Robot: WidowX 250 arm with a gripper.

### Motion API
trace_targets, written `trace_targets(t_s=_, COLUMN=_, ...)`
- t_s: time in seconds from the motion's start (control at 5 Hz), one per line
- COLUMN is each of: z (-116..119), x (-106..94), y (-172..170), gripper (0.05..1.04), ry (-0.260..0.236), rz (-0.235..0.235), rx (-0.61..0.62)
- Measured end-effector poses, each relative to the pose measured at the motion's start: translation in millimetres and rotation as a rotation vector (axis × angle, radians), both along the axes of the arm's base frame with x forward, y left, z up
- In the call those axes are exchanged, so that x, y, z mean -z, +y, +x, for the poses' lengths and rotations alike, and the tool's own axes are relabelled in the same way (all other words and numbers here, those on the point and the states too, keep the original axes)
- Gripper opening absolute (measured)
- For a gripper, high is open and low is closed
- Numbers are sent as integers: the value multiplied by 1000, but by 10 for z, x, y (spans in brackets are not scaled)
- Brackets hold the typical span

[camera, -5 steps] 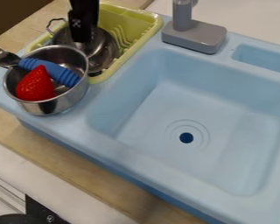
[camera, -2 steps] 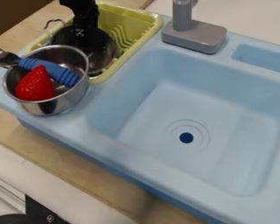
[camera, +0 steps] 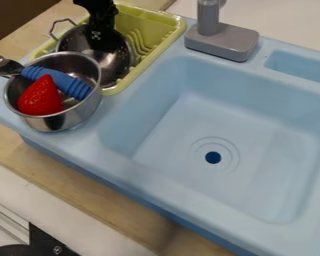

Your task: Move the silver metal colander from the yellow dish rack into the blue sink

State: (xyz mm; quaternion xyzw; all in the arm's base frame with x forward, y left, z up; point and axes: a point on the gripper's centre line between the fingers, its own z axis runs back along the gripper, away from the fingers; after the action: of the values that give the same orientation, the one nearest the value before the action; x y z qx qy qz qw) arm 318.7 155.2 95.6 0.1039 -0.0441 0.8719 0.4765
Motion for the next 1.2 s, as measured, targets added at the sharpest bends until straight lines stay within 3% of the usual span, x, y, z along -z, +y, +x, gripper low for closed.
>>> trace_targets(t_s=0.2, z=61, x=-192, y=28, gripper=63, ry=-8, rz=8, rx=-20)
trace_targets(t_s=0.6, z=240, x=-567, y=87, gripper=62, ry=-100, rz=10, rx=-64)
trace_targets(t_s=0.8, z=334, x=-818, y=48, gripper=62, ry=-156, rz=-18, rx=-84)
trace_targets(t_s=1.0, z=309, x=-850, y=-59, gripper=62, ry=-141, rz=-57, rx=-99)
trace_targets(t_s=1.2, z=209, x=-1018, y=-246, gripper=62, ry=-174, rz=-60, rx=-46)
